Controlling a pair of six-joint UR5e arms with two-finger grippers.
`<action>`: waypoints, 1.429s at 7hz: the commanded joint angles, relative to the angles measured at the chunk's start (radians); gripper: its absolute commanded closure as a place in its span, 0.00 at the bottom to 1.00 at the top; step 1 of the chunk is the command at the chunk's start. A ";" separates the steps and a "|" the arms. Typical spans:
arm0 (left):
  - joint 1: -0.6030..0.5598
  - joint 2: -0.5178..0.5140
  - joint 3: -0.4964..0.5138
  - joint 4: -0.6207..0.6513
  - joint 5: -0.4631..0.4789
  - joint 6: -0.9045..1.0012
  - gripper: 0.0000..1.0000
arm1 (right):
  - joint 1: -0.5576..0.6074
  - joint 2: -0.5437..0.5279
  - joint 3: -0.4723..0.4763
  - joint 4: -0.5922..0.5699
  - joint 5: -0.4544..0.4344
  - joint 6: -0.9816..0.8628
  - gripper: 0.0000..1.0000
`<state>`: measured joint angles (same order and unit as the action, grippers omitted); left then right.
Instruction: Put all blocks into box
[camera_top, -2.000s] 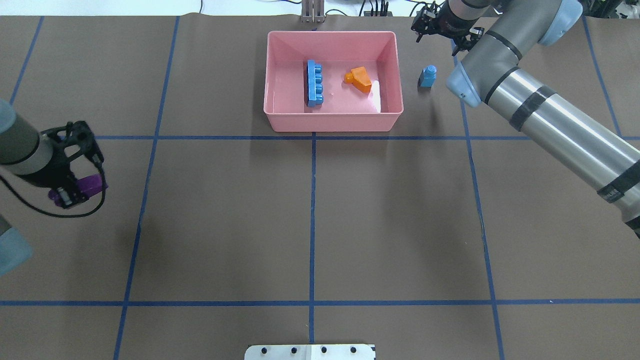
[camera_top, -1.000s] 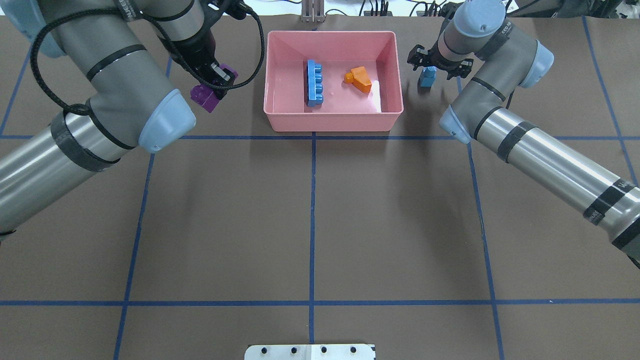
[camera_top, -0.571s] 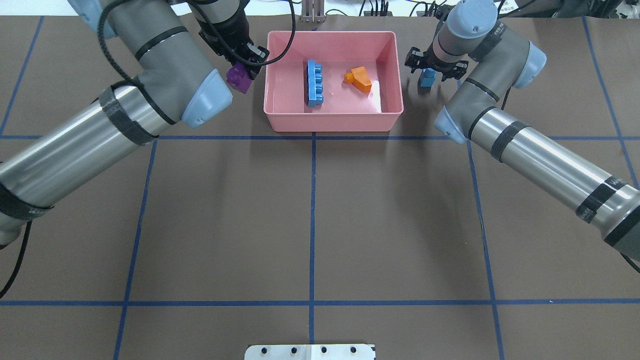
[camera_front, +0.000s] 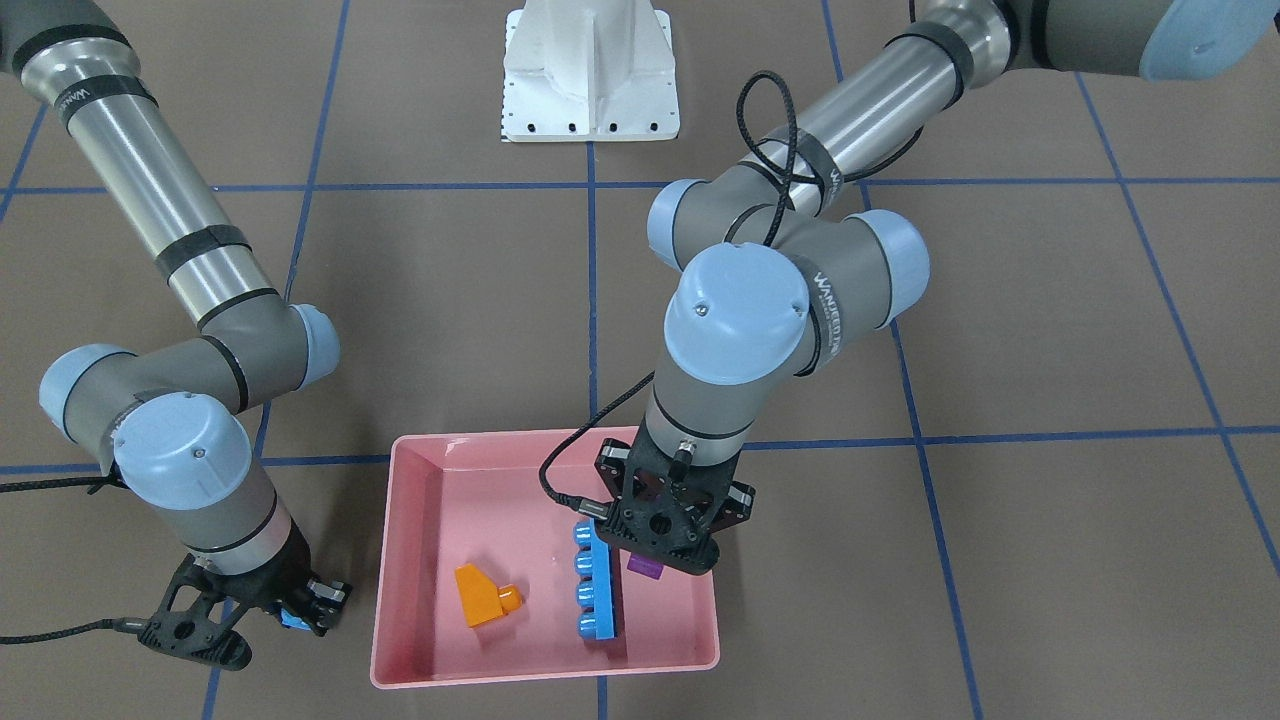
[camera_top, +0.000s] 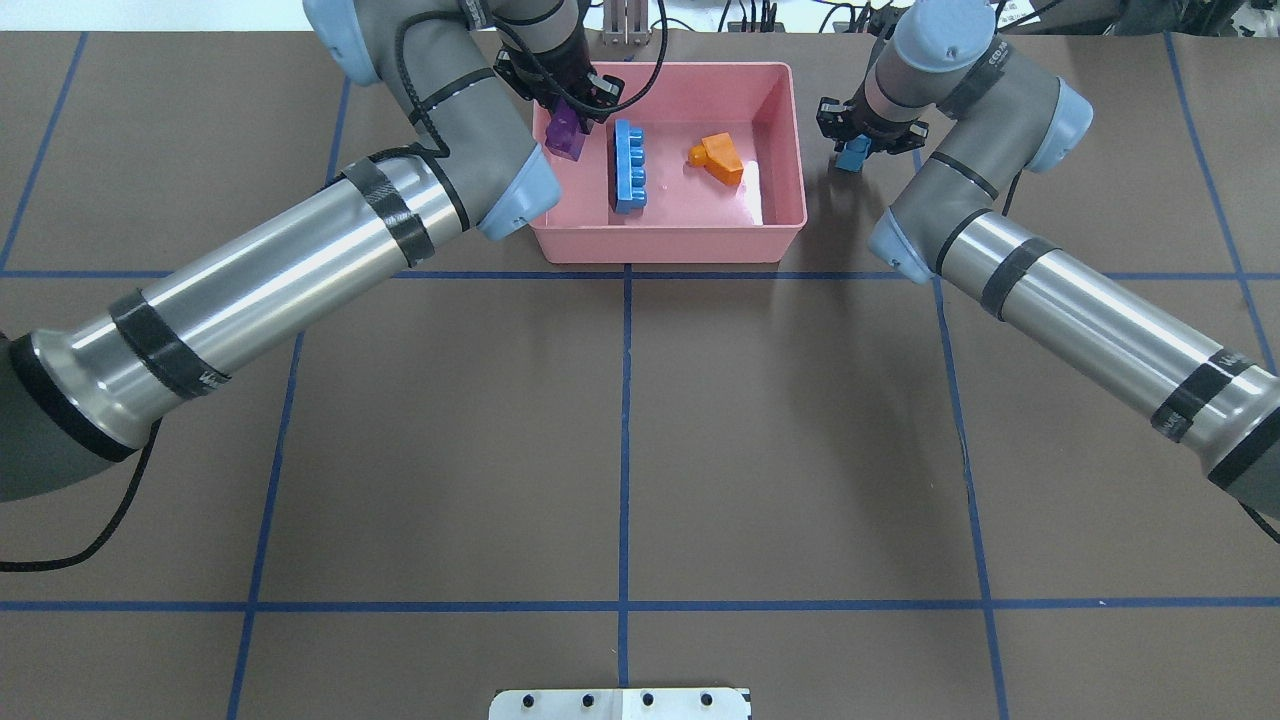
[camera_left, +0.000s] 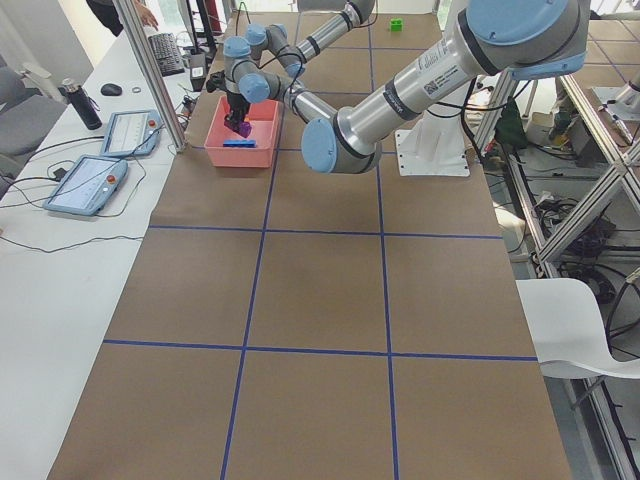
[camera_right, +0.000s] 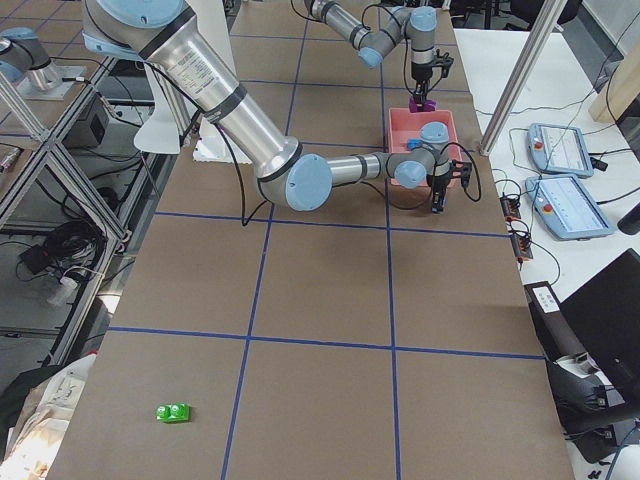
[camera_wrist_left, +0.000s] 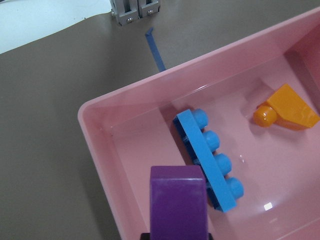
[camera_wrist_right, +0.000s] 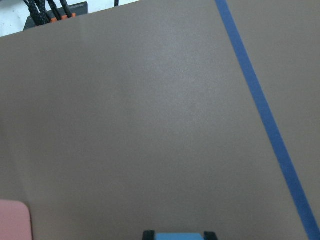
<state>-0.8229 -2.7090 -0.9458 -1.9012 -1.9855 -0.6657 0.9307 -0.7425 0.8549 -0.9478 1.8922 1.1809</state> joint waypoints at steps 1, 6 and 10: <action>0.019 -0.008 0.032 -0.064 0.028 -0.037 0.00 | 0.066 0.014 0.015 -0.005 0.060 -0.047 1.00; -0.011 0.047 -0.122 0.022 -0.072 -0.038 0.00 | 0.038 0.186 0.093 -0.190 0.133 0.126 1.00; -0.060 0.214 -0.328 0.138 -0.101 -0.023 0.00 | -0.015 -0.028 0.394 -0.200 0.148 0.120 0.00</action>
<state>-0.8654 -2.5410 -1.2043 -1.8318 -2.0827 -0.6973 0.9196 -0.6570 1.1046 -1.1431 2.0283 1.3010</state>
